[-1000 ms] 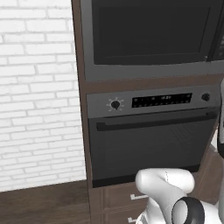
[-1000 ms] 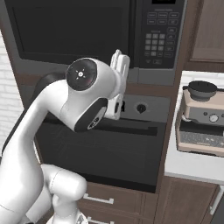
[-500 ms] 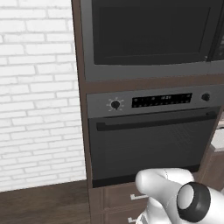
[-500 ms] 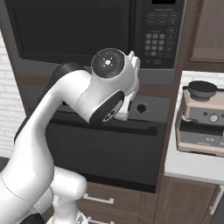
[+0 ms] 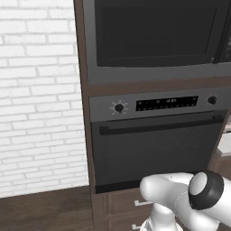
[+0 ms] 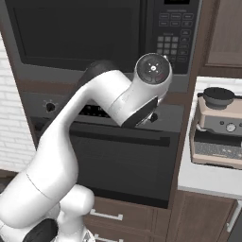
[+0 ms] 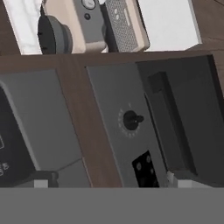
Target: Pick the lime from the sink and place it in the bowl. Then pick the bowl and place it in the microwave. Then close the microwave door and press the start button.
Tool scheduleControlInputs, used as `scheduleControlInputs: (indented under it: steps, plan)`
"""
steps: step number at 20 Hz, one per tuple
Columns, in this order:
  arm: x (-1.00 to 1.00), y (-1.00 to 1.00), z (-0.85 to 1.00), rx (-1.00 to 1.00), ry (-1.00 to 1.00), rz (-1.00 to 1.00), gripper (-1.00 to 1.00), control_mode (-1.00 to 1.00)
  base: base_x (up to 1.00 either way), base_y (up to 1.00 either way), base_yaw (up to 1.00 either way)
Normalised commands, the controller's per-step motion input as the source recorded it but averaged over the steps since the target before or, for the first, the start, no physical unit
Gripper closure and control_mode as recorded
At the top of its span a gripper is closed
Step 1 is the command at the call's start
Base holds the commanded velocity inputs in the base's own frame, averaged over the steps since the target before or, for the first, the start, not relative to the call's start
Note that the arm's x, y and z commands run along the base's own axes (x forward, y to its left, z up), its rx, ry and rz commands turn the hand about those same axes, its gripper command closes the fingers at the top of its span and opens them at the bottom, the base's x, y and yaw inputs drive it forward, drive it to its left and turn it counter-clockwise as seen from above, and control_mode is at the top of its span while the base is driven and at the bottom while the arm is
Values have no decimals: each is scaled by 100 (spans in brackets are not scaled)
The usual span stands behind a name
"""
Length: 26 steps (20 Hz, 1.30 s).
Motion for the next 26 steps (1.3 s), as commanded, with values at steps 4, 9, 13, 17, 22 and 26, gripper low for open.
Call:
scheduleControlInputs:
  steps: [4, 9, 13, 17, 22, 26]
  plan:
    - [47, -5, 0, 12, -5, 0, -100, -100, 0, 0, 0]
    - [34, -9, 2, 10, -15, 0, -100, -100, 0, 0, 0]
    - [30, -10, 3, 9, -17, 0, -100, -100, 0, 0, 0]
    - [35, -6, 0, 9, -11, 0, -100, -100, 0, 0, 0]
    - [31, -9, 0, 8, -11, 0, -100, -100, 0, 0, 0]
    - [20, -17, 0, 6, -7, 0, -100, -100, 0, 0, 0]
